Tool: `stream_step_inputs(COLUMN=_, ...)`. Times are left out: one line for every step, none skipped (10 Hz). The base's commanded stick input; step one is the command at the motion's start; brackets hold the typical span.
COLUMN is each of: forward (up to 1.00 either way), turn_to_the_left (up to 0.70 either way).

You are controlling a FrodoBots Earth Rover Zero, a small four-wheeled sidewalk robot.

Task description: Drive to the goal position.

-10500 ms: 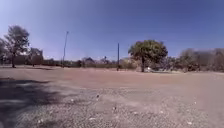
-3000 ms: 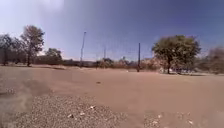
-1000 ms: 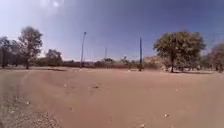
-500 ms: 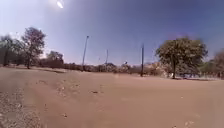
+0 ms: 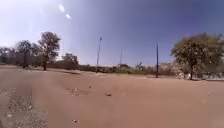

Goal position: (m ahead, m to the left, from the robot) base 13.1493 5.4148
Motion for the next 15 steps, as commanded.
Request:
stream_step_inputs(forward=0.50, turn_to_the_left=0.40)
stream_step_inputs(forward=0.50, turn_to_the_left=0.49)
stream_step_inputs(forward=0.50, turn_to_the_left=0.50)
stream_step_inputs(forward=0.50, turn_to_the_left=0.50)
stream_step_inputs(forward=0.50, turn_to_the_left=0.50)
stream_step_inputs(forward=0.50, turn_to_the_left=0.50)
stream_step_inputs(forward=0.50, turn_to_the_left=0.35)
stream_step_inputs(forward=0.50, turn_to_the_left=0.13)
stream_step_inputs(forward=0.50, turn_to_the_left=0.00)
stream_step_inputs(forward=0.50, turn_to_the_left=0.00)
stream_step_inputs(forward=0.50, turn_to_the_left=0.00)
stream_step_inputs(forward=0.50, turn_to_the_left=0.00)
stream_step_inputs(forward=0.50, turn_to_the_left=0.00)
stream_step_inputs(forward=0.50, turn_to_the_left=0.00)
stream_step_inputs(forward=0.50, turn_to_the_left=0.00)
